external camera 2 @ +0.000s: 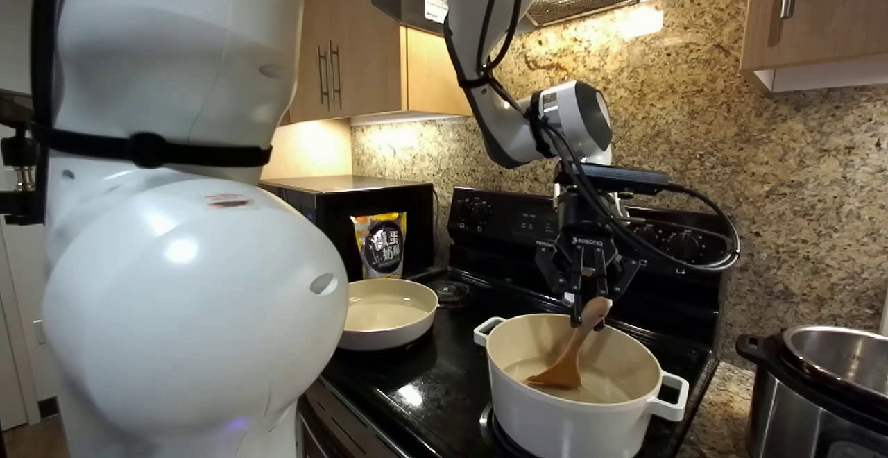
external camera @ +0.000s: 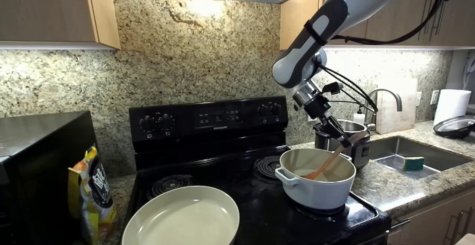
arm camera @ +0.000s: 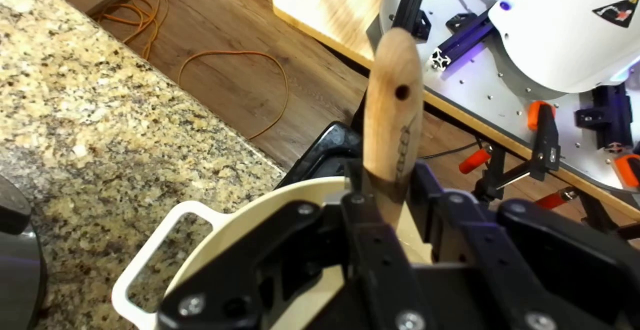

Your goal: Use the wooden spatula to stir the water in the pot.

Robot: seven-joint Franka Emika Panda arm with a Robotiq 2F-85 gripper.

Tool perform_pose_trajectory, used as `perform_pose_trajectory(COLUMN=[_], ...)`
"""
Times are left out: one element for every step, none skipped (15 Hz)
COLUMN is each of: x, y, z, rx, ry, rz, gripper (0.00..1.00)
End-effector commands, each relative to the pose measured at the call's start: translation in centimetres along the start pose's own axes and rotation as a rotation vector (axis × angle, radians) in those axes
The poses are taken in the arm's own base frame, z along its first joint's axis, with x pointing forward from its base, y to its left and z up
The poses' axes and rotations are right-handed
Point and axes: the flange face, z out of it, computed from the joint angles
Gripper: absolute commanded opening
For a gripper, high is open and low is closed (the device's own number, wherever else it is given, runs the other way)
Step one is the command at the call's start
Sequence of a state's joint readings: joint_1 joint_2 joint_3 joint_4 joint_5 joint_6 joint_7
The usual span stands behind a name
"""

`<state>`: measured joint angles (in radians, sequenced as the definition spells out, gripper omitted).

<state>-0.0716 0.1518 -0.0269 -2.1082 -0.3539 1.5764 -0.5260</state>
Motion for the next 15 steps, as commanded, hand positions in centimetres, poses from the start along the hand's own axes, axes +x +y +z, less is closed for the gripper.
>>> perform_pose_trajectory(x=[1.1,1.2,1.3,1.2,1.1,0.8,0.4,-0.1,-0.8,-1.4,-2.0,-2.4,-2.6,-2.7,-2.8], y=[2.0,2.5,2.8,3.1,3.2,3.3,3.2,3.1,3.1,3.1,3.0,2.8,2.6,2.4,2.1], z=[0.0,0.0,0.1,0.4,0.6,0.9,1.5,1.8,2.2,2.5,2.7,2.9,3.0,3.1,3.2], rx=[0.045,0.056,0.066,0.077,0.086,0.095,0.105,0.111,0.118,0.125,0.131,0.133,0.135,0.136,0.135], ry=[0.009,0.006,0.007,0.005,0.001,-0.003,-0.012,-0.018,-0.027,-0.031,-0.038,-0.044,-0.056,-0.061,-0.070], rz=[0.019,0.039,0.048,0.058,0.067,0.070,0.078,0.084,0.097,0.105,0.116,0.121,0.119,0.109,0.106], gripper=[0.06,0.06,0.06,0.06,0.06,0.06,0.06,0.06,0.06,0.06,0.06,0.06,0.06,0.06,0.06])
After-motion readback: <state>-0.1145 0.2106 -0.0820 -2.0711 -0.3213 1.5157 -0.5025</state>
